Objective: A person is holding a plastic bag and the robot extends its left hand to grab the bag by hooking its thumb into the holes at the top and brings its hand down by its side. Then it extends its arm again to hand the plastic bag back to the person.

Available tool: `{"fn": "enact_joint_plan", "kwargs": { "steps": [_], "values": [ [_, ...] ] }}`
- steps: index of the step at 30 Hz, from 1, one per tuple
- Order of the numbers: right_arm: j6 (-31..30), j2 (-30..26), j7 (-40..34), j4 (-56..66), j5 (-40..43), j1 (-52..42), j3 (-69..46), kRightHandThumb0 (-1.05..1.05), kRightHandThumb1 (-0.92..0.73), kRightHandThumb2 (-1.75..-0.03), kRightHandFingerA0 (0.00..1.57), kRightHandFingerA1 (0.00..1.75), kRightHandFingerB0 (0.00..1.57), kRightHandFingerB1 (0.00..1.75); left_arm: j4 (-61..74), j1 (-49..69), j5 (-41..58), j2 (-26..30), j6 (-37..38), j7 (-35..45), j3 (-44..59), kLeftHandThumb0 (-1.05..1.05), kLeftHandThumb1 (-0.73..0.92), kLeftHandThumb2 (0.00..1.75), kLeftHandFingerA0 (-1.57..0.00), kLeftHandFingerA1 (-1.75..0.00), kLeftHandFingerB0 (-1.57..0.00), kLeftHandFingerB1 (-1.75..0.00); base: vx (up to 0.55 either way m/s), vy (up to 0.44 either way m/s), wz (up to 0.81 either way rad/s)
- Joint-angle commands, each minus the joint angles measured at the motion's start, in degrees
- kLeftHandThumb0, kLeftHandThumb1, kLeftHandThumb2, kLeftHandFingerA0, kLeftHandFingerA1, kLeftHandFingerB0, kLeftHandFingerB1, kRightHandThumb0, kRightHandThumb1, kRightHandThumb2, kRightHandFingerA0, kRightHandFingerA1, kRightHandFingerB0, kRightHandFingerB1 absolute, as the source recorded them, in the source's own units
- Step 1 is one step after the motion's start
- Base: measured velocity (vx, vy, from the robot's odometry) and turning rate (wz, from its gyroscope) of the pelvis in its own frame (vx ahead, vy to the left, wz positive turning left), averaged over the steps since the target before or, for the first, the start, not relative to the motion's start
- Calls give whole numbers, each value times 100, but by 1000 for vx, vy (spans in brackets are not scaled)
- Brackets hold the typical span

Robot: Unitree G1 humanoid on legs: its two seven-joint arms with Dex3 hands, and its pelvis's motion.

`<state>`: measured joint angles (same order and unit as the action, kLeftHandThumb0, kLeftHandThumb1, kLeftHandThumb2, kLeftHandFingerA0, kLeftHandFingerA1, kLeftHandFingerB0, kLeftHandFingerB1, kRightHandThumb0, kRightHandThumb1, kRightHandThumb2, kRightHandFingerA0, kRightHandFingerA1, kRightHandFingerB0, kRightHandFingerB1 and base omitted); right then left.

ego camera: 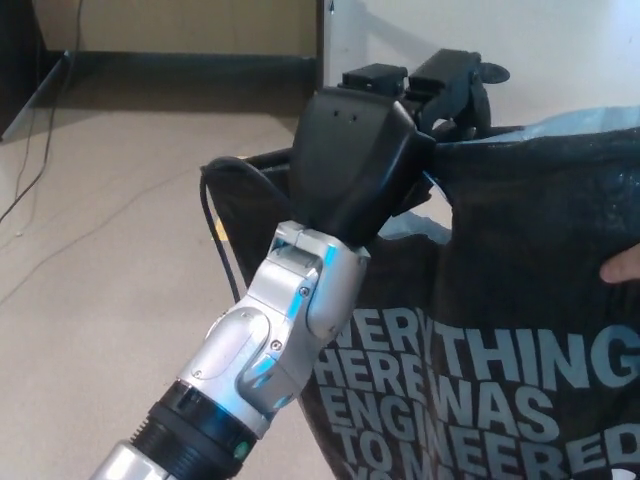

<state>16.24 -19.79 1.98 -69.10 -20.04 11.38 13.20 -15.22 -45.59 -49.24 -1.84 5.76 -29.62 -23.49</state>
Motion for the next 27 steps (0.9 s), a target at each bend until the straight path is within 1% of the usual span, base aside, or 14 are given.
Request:
{"fn": "enact_joint_plan", "kwargs": {
  "steps": [1,3,4,5,8,10,11,12,17,19,20,23,24,27],
  "values": [
    [40,-21,-45,-4,-58,-78,53,-41,-65,-62,68,48,59,41,250,128,84,220,85,-106,196,-7,71,76,-87,-175,-61,-162,0,0,0],
    [5,-20,-39,-13,-40,-71,42,-41,-65,-62,68,47,59,41,279,164,305,298,264,-28,308,-10,74,72,-89,-175,-67,-156,0,0,0],
    [14,-31,-14,2,-6,-75,14,-41,-65,-62,66,47,59,41,355,169,423,435,286,78,464,-15,60,95,-123,-139,-86,-114,0,0,0],
    [30,-47,-3,11,-2,-76,10,-43,-65,-62,66,47,58,41,387,165,477,505,325,123,535,-8,73,75,-88,-174,-74,-141,0,0,0],
    [103,-104,5,36,-8,-95,8,-42,-65,-63,67,47,59,41,480,138,716,712,488,225,819,-8,71,76,-85,-175,-61,-163,0,0,0],
    [73,-85,-3,21,-25,-62,24,-41,-65,-62,66,47,58,41,671,89,687,856,380,249,1024,-8,73,76,-90,-175,-73,-153,0,0,0],
    [84,-88,6,23,-26,-54,26,-41,-65,-62,67,47,58,41,749,72,651,905,322,258,1099,-10,59,94,-127,-145,-94,-127,0,0,0],
    [91,-85,12,26,-25,-55,28,-42,-65,-63,67,48,58,42,852,86,690,941,304,313,1169,-5,69,77,-89,-175,-71,-153,0,0,0],
    [8,-3,5,-5,-12,-57,28,-41,-66,-62,66,48,58,41,1332,231,955,1238,494,463,1570,-7,68,84,-91,-172,-80,-139,0,0,0],
    [41,1,6,1,4,-79,15,-41,-66,-62,66,48,58,41,1501,331,986,1367,499,544,1669,-10,56,102,-124,-140,-90,-117,0,0,0],
    [27,-3,2,12,-9,-78,25,-41,-65,-62,66,48,58,41,1547,426,981,1541,592,544,1758,-15,68,66,-91,-169,-85,-125,0,0,0],
    [59,-56,33,19,12,-61,-2,-42,-65,-62,67,48,58,41,1737,790,1274,1859,690,761,2077,-8,54,104,-121,-139,-89,-117,0,0,0],
    [53,-63,35,10,-8,-38,12,-42,-65,-62,66,47,58,41,1710,880,1324,1966,771,740,2175,-2,64,86,-89,-170,-76,-144,0,0,0],
    [37,-41,44,-22,2,13,2,-42,-65,-63,67,48,57,41,1630,1141,1441,2231,993,682,2414,-1,65,89,-88,-172,-74,-148,0,0,0]
  ]
}}
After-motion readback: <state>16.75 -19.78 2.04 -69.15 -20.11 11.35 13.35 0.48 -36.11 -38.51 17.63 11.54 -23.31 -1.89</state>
